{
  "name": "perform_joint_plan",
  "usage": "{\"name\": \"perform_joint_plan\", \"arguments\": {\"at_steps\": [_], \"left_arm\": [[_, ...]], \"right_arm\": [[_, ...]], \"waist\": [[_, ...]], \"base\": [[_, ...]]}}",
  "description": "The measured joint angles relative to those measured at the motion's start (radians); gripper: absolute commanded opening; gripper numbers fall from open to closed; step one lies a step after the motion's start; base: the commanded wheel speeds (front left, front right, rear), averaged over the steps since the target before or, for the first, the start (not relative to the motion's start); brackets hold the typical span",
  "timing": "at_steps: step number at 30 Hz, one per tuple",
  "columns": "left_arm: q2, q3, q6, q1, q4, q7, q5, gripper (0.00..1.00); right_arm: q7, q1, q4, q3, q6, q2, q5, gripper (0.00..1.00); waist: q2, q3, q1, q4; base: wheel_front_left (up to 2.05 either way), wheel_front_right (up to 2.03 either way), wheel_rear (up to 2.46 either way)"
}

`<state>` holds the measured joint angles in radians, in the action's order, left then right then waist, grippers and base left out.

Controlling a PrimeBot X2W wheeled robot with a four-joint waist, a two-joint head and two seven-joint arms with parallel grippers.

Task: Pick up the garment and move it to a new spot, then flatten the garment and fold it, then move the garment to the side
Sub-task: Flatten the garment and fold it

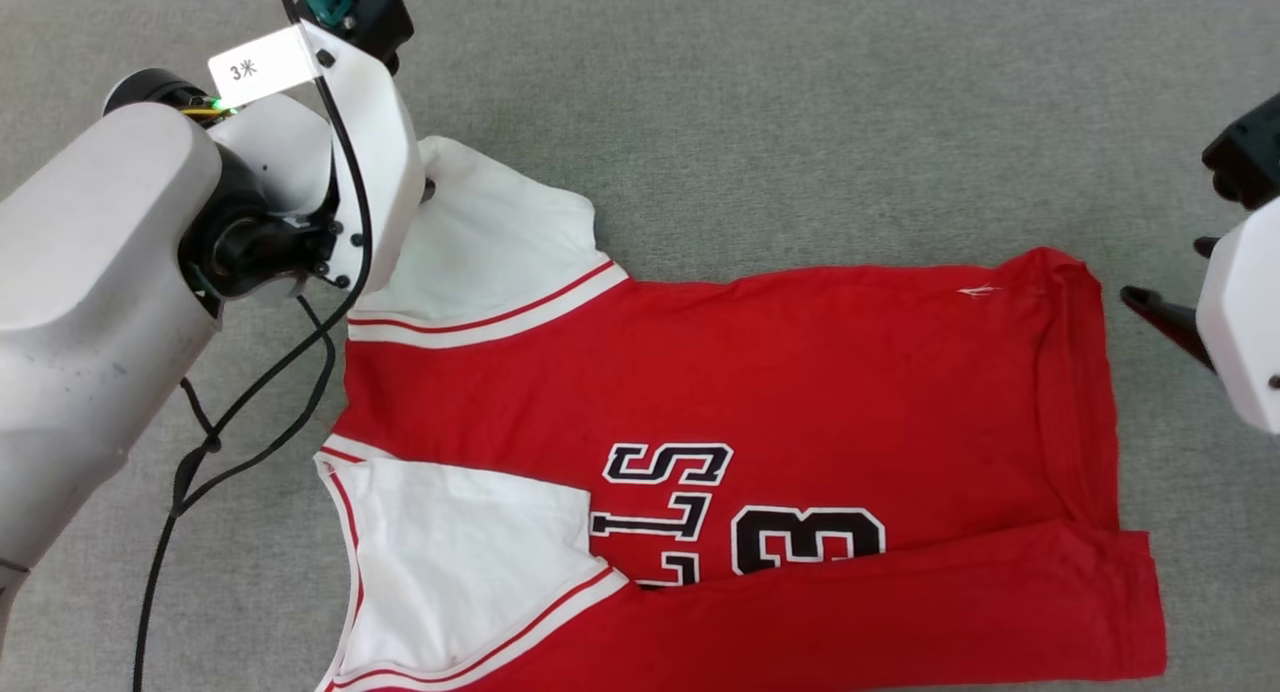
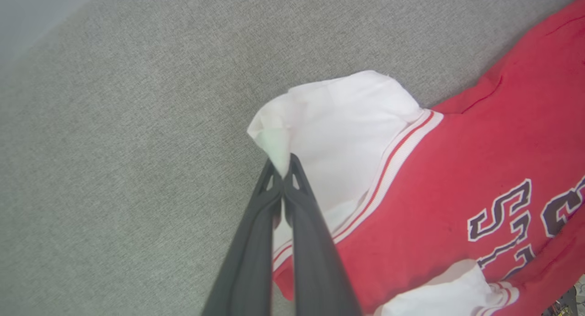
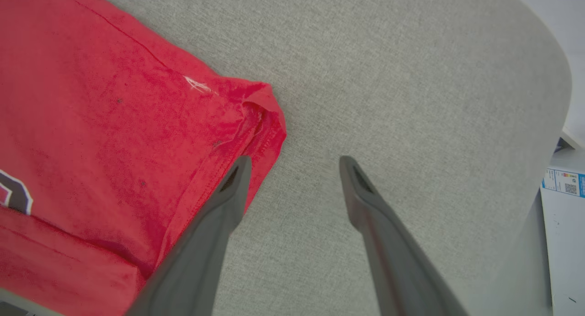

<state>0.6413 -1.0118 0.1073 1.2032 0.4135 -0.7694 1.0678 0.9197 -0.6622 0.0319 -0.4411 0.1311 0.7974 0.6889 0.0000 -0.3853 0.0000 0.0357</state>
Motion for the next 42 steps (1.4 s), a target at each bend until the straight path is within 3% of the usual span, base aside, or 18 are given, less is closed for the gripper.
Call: {"name": "perform_joint_plan", "arguments": {"at_steps": [5, 14, 18, 20, 33, 42], "left_arm": [[-0.011, 0.004, 0.0, 0.012, -0.037, 0.021, -0.009, 0.0], [-0.022, 0.005, 0.007, 0.034, -0.065, 0.046, -0.022, 0.0], [-0.022, 0.005, 0.008, 0.034, -0.066, 0.061, -0.025, 0.0], [-0.023, 0.002, 0.009, 0.034, -0.064, 0.066, -0.025, 0.0], [-0.011, -0.029, 0.018, -0.044, -0.096, 0.14, -0.007, 0.0], [0.086, -0.074, -0.013, -0.252, -0.227, 0.183, 0.024, 0.0]], "right_arm": [[0.1, -0.079, -0.083, -0.037, 0.0, -0.008, 0.034, 1.0], [0.082, -0.138, -0.239, -0.112, 0.0, -0.065, 0.016, 1.0], [0.075, -0.139, -0.274, -0.141, 0.0, -0.054, 0.047, 1.0], [0.059, -0.142, -0.272, -0.162, 0.0, -0.039, 0.052, 0.0], [-0.169, -0.083, -0.3, -0.186, 0.0, -0.005, 0.113, 0.0], [-0.269, 0.065, -0.257, -0.224, 0.0, 0.02, 0.14, 0.0]], "waist": [[0.0, -0.03, 0.0, -0.029], [0.0, -0.086, 0.0, -0.082], [0.0, -0.101, 0.0, -0.096], [0.0, -0.101, 0.0, -0.098], [0.0, 0.034, 0.0, -0.101], [0.0, 0.179, -0.0002, -0.103]], "base": [[0.0, 0.0, 0.0], [0.0, 0.0, 0.0], [0.0, 0.0, 0.0], [0.0, 0.0, 0.0], [0.0, 0.0, 0.0], [0.0, 0.0, 0.0]]}}
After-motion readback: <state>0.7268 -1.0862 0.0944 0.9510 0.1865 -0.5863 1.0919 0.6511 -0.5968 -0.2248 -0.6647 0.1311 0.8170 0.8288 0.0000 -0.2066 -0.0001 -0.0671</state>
